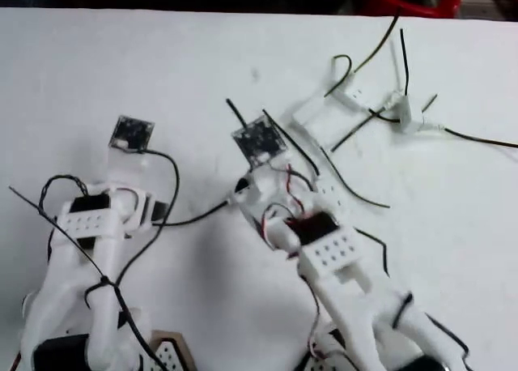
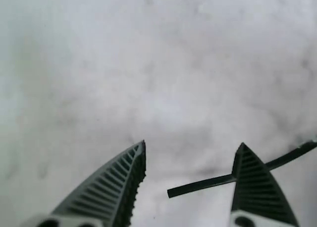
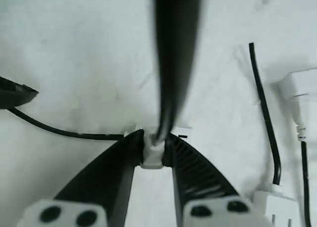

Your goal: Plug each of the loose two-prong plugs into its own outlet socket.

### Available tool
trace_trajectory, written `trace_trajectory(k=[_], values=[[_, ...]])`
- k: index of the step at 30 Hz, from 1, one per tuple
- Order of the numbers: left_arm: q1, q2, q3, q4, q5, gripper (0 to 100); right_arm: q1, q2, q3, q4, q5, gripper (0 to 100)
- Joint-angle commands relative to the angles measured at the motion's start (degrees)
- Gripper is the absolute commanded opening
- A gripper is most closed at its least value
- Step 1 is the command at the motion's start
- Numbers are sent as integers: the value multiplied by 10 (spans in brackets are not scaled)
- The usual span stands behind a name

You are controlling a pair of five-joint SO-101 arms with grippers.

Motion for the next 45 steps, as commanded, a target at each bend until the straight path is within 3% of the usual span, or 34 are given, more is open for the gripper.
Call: trace_trajectory(k=[1, 13, 20, 45], values=[[-9, -23, -1, -11, 3, 278, -1, 54, -52, -17, 5, 17], [-7, -23, 0, -11, 3, 278, 50, 79, -57, -20, 4, 17], [-8, -23, 0, -11, 3, 278, 50, 79, -2, -112, 4, 17], [-9, -23, 1, -11, 3, 278, 51, 161, -2, -81, 4, 17]])
